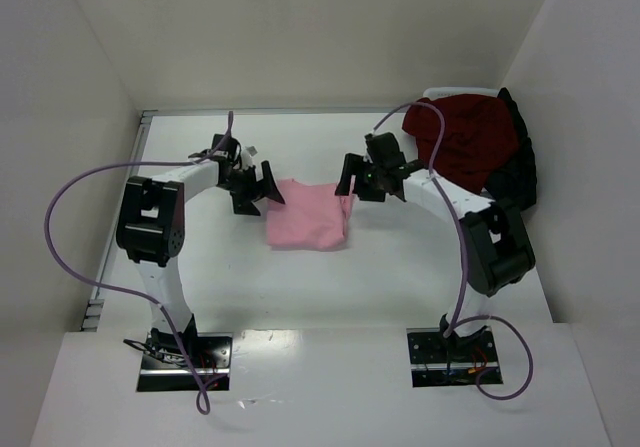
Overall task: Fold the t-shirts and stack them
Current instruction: Put the neatly folded tshirt into the corner of the board with the left arm
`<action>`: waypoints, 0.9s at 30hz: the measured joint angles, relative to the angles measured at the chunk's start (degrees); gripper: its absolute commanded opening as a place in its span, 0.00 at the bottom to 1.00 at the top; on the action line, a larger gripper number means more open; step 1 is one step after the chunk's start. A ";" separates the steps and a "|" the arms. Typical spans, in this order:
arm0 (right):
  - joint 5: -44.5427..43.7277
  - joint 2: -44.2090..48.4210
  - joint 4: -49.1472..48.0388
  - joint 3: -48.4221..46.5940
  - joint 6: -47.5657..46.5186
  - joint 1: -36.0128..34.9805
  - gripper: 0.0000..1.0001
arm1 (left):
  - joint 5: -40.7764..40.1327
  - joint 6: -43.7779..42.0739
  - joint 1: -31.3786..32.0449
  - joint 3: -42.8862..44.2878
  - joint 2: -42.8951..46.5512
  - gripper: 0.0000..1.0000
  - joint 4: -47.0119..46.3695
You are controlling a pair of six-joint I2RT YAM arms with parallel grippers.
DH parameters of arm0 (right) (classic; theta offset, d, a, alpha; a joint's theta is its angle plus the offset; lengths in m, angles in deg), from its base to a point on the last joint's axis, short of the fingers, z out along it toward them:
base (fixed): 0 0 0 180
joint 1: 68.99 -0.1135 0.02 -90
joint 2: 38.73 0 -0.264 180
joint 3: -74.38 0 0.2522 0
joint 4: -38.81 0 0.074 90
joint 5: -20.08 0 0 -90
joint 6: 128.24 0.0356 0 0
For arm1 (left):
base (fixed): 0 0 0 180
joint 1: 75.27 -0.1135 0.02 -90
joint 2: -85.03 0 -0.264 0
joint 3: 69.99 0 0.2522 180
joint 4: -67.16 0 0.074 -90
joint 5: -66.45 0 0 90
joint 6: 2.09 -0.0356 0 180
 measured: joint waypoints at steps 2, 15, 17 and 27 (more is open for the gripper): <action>0.61 0.39 0.20 -0.26 0.44 1.60 0.86 | 2.69 0.37 0.09 -1.81 0.31 1.00 -1.62; 1.44 10.93 2.67 0.22 1.22 10.54 0.99 | 7.87 4.70 3.54 -6.27 1.01 1.00 -12.59; 1.53 12.15 2.91 1.27 1.44 10.54 0.99 | 6.91 5.75 4.46 -6.32 1.01 0.95 -13.51; 1.25 17.68 5.31 3.52 2.08 11.26 0.99 | 1.64 10.03 7.67 -7.72 -0.52 0.37 -17.29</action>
